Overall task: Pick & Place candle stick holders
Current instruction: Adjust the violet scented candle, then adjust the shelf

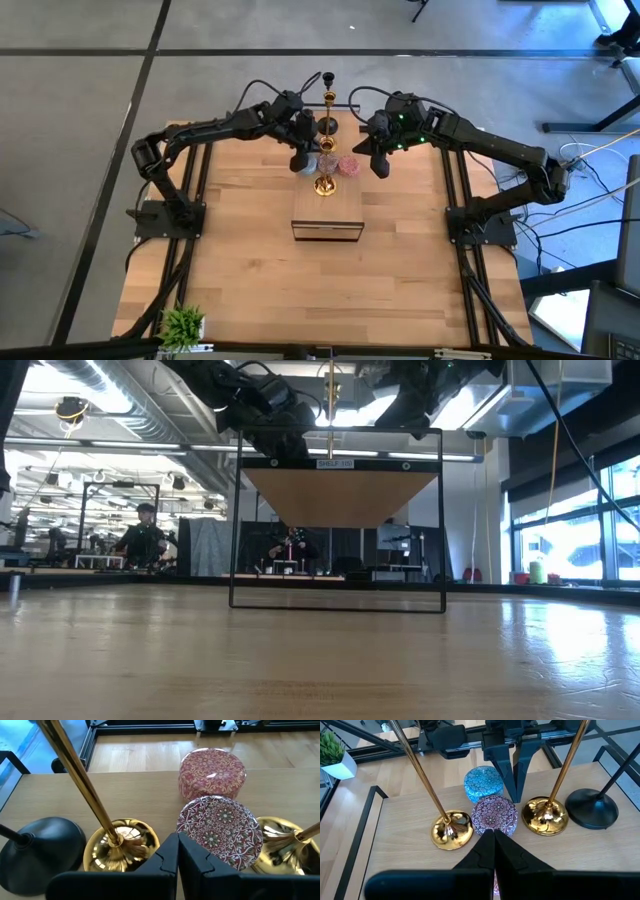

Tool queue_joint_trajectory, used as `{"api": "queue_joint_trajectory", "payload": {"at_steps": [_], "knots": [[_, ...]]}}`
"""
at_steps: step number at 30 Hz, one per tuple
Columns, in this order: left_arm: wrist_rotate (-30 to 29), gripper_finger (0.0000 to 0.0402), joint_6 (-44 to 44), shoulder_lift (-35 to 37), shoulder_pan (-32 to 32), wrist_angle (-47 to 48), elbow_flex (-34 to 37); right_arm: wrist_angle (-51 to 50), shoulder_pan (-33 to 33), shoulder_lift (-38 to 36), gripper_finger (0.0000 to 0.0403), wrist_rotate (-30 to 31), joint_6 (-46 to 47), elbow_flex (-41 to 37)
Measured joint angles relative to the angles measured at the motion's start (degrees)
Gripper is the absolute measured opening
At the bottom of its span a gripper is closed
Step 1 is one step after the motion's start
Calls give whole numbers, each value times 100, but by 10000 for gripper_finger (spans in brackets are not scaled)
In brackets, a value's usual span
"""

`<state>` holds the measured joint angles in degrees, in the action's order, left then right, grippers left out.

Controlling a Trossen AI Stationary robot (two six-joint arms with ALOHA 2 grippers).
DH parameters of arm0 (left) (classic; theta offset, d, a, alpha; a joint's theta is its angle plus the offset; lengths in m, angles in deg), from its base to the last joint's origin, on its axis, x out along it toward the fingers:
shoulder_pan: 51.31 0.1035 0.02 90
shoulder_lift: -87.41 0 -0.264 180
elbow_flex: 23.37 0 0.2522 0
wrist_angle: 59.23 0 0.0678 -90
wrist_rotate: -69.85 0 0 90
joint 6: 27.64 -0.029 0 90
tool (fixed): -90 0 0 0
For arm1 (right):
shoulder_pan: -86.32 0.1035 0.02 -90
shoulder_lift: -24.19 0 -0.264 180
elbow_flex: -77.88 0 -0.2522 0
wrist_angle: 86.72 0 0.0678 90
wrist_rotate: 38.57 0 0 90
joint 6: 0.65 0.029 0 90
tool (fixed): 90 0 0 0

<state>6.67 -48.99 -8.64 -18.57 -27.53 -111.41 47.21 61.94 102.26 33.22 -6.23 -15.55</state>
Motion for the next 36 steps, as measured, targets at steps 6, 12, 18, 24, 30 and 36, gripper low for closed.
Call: {"api": "queue_joint_trajectory", "payload": {"at_steps": [6,12,18,24,30,36], "knots": [[25,1,-2,0,0,0,0,0,0,0,0,0,-1,0],[27,1,-1,0,0,2,0,0,0,0,0,0,-2,0],[28,1,-1,-1,0,4,0,2,0,0,0,0,-2,0],[-153,1,-29,11,0,8,0,17,0,0,0,-1,-2,0],[-497,1,-197,22,0,35,-113,26,-2,0,0,-2,1,0],[-1080,1,-456,67,-11,315,-278,61,31,-40,0,-2,20,0]]}}
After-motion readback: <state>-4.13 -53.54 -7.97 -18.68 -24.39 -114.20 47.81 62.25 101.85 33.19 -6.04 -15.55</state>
